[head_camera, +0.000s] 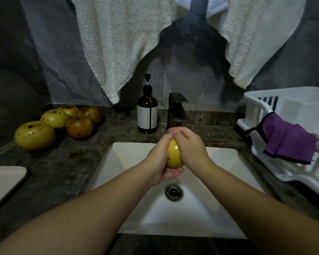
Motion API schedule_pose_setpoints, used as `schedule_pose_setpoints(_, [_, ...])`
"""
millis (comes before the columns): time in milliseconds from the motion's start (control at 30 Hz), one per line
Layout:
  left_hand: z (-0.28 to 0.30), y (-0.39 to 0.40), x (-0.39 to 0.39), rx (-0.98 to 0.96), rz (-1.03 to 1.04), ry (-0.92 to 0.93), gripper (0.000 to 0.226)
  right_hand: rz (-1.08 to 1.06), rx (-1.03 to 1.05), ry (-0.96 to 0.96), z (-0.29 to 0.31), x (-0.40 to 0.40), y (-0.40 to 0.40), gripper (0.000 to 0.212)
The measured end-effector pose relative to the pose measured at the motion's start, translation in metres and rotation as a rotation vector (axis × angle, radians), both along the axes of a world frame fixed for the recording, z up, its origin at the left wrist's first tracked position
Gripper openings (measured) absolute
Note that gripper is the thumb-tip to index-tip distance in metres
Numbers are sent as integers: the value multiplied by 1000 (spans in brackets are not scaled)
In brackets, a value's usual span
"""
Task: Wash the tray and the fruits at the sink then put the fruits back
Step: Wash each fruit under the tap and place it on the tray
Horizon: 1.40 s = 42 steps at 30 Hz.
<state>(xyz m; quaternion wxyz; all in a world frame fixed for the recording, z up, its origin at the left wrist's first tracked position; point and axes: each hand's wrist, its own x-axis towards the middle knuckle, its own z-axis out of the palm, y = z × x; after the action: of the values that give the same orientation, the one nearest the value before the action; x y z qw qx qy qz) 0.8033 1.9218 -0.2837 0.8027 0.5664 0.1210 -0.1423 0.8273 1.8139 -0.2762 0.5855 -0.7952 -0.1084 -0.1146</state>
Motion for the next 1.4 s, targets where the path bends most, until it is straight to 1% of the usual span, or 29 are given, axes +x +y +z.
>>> schedule_pose_setpoints(33, [0,0,0,24,26,-23,58,15,92,58,0,2,1,18])
schedule_pose_setpoints(67, [0,0,0,30,51,-36,53,9,116,80,-2,1,2,18])
schedule_pose_setpoints(100, [1,1,1,25,67,-33,50,3,64,40,-4,-1,3,21])
schedule_pose_setpoints(167, [0,3,1,-18,79,-9,49,16,-138,-90,-11,-4,7,33])
schedule_pose_setpoints(200, [0,3,0,-16,87,-17,50,19,-143,-105,-10,-2,5,27])
schedule_pose_setpoints(233, [0,3,1,36,99,-51,50,37,-74,-36,-4,0,3,19])
schedule_pose_setpoints(300, [0,3,3,182,142,-162,47,55,152,210,5,4,1,23])
schedule_pose_setpoints(333, [1,3,4,240,167,-203,44,52,179,289,4,4,-1,24])
schedule_pose_setpoints(367, [0,4,5,282,179,-220,43,48,141,328,4,2,-1,25])
schedule_pose_setpoints(433, [-4,6,5,283,137,-187,48,52,-37,271,-4,-2,-1,29])
schedule_pose_setpoints(500, [-6,8,3,160,-4,-48,58,19,-203,88,-10,-4,-4,30])
schedule_pose_setpoints(567, [-4,11,-1,43,-127,62,66,-6,-285,-48,-10,2,-7,19])
schedule_pose_setpoints(600, [-4,11,-1,64,-141,60,65,2,-277,-37,-9,3,-8,17])
schedule_pose_setpoints(633, [-4,9,-1,150,-109,17,61,9,-211,36,-7,5,-8,19])
schedule_pose_setpoints(700, [-7,5,3,384,19,-158,47,23,19,290,-4,8,-8,23])
schedule_pose_setpoints(767, [-10,3,4,571,107,-341,45,24,155,503,-1,8,-8,29])
schedule_pose_setpoints(800, [-12,3,6,650,129,-414,50,29,137,564,-1,7,-8,35])
schedule_pose_setpoints(867, [-14,7,9,771,121,-470,55,36,76,621,-1,6,-9,47])
schedule_pose_setpoints(900, [-15,8,9,769,99,-456,51,32,49,603,-2,5,-10,49])
schedule_pose_setpoints(967, [-13,9,9,600,37,-305,50,28,-34,457,-7,4,-12,41])
schedule_pose_setpoints(1033, [-8,11,7,318,-45,-68,57,35,-229,158,-13,5,-15,30])
schedule_pose_setpoints(1067, [-7,13,7,233,-61,-8,60,47,-314,26,-15,6,-16,28])
schedule_pose_setpoints(1100, [-8,14,9,208,-49,-8,58,66,-347,-44,-17,6,-16,31])
schedule_pose_setpoints(1133, [-9,15,11,235,-5,-65,53,84,-312,-21,-16,5,-15,34])
schedule_pose_setpoints(1233, [-13,13,15,517,152,-387,28,87,-49,372,-8,6,-8,47])
schedule_pose_setpoints(1267, [-13,13,14,577,162,-424,26,88,-38,442,-7,5,-7,52])
schedule_pose_setpoints(1300, [-13,12,13,566,151,-406,28,97,-66,438,-7,4,-8,54])
schedule_pose_setpoints(1333, [-12,12,10,477,119,-326,32,103,-109,367,-8,3,-9,54])
schedule_pose_setpoints(1400, [-5,14,5,147,17,-92,45,108,-236,121,-12,3,-14,51])
